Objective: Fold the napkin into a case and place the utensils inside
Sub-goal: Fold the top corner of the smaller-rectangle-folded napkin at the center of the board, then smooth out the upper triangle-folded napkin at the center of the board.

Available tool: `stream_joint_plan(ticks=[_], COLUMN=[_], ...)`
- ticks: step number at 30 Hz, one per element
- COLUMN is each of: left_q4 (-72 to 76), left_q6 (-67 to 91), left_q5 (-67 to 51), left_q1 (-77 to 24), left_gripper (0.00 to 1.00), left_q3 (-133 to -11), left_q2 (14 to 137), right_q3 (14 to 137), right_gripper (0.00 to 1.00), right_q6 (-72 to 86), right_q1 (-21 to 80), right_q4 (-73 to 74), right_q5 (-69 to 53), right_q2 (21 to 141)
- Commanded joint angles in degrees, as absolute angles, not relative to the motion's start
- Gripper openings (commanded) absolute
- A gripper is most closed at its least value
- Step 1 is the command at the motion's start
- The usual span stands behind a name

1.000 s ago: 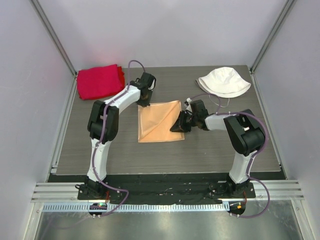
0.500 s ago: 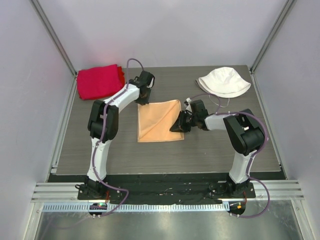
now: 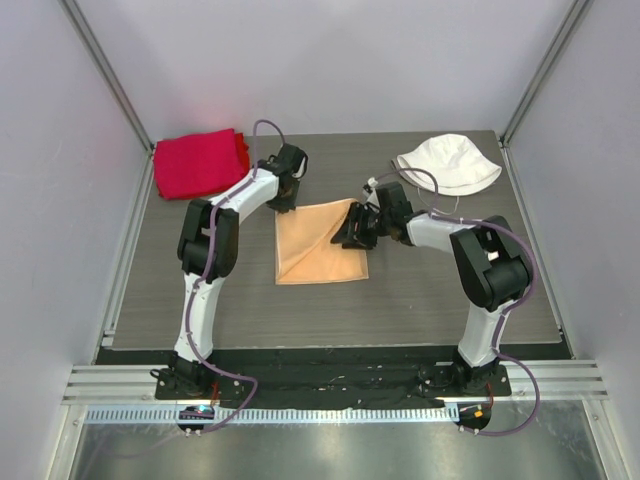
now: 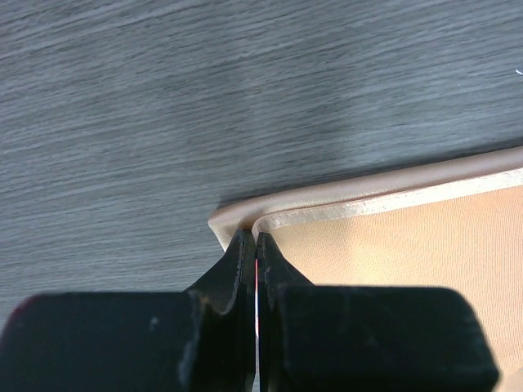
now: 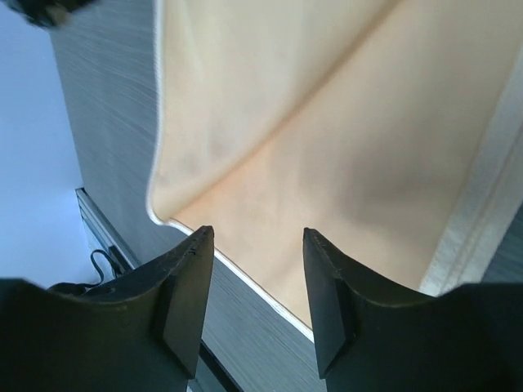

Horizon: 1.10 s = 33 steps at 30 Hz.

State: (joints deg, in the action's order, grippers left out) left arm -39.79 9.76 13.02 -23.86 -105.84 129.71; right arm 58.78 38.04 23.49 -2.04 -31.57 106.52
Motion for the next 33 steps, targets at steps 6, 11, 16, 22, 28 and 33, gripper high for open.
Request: stream_joint_plan(ticks=[6, 11, 16, 22, 28, 33], left_q4=[-39.1, -38.8, -38.1, -38.7, -38.0, -37.6], left_q6=[9.9, 10.6, 11.4, 11.5, 11.6, 11.9], left_q5=[14.3, 14.1, 13.7, 12.9, 13.0, 12.7], left_q1=[-23.3, -22.9, -22.6, -22.5, -22.5, -22.5], left_gripper=[0.0, 0.0, 0.0, 0.0, 0.0, 0.0], left_q3=[-106.9, -107.0, -106.8, -107.3, -106.6, -106.3], left_q2=[128.8, 129.1, 129.5, 130.4, 130.0, 130.2], right_q3=[73.6, 79.6, 83.7, 85.8, 84.1, 87.6], right_gripper=[0.7, 0.81, 0.86, 0.86, 0.86, 0.88], right_q6=[36.6, 37.9, 38.1, 39.9, 43.4, 43.8], right_q1=[21.7, 21.5, 21.5, 20.5, 20.5, 19.4], right_q4=[-0.4, -0.4, -1.3, -3.8, -9.1, -10.1], right_q5=[-31.1, -32.7, -33.9, -36.0, -38.0, -38.6], right_q2=[110.9, 116.0, 119.3, 123.3, 123.6, 128.5])
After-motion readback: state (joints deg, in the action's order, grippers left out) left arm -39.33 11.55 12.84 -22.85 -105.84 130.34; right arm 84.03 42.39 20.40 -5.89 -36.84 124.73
